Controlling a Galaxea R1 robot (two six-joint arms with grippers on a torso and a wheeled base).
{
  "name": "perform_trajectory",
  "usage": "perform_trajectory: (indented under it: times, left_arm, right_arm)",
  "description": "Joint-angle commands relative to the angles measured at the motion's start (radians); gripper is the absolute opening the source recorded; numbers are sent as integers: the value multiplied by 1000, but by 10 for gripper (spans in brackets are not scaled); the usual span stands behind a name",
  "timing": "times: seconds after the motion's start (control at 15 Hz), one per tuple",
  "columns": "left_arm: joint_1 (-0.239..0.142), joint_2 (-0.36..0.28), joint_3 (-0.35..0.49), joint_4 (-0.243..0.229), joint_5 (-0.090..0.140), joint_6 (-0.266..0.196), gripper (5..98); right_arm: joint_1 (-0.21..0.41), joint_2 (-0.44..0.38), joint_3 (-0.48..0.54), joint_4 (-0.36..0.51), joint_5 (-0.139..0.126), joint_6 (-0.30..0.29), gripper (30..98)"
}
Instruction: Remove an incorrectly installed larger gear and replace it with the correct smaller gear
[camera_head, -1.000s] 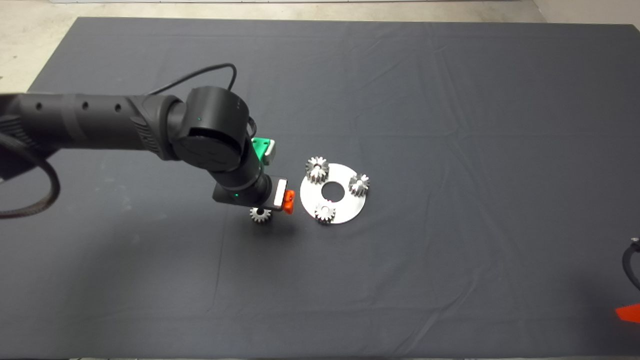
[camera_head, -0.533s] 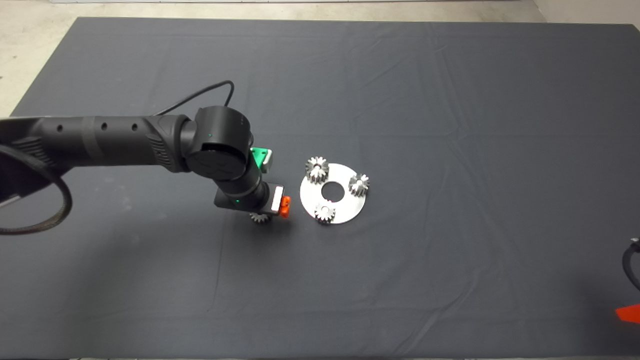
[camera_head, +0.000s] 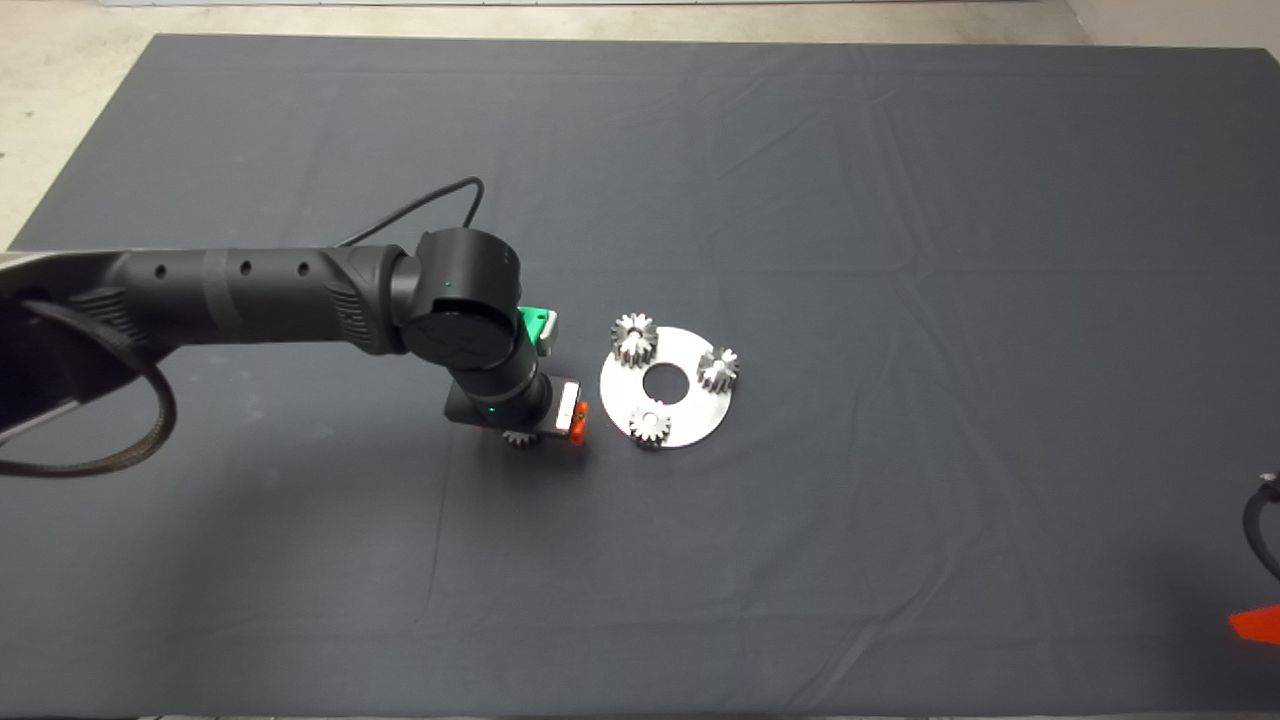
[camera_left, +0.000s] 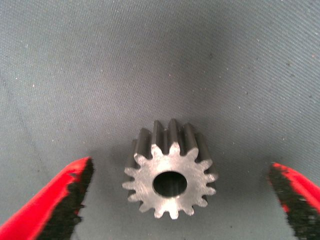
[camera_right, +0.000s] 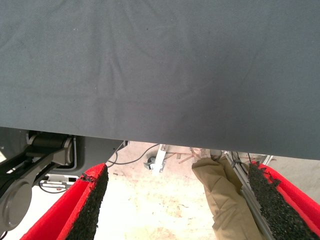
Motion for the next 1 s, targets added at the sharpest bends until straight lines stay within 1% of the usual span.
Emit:
perform_trajectory:
  times: [0.0,0.13,0.2,0.33,0.4,0.53,0.67,0.93]
  left_arm:
    - [-2,2,-6,9,71,3,865]
    - [-3,2,-4,9,70,4,844]
    - [-3,2,-4,9,70,3,809]
    - [-3,2,-3,9,71,3,790]
    - [-3,2,-7,9,71,4,753]
    - [-3,4,-16,11,70,4,748]
    - [-3,5,-21,11,70,4,701]
    - [-3,2,-38,11,70,9,697]
  right_arm:
    - [13,-1,8,17,-76,-5,739]
    - [13,-1,9,19,-76,-5,739]
    - [13,-1,9,19,-75,-5,739]
    - [13,-3,9,21,-75,-5,739]
    - [13,-3,9,21,-75,-5,739]
    - [13,-4,10,21,-75,-5,739]
    - [14,-4,10,21,-75,-5,739]
    - [14,-1,10,21,-73,-5,739]
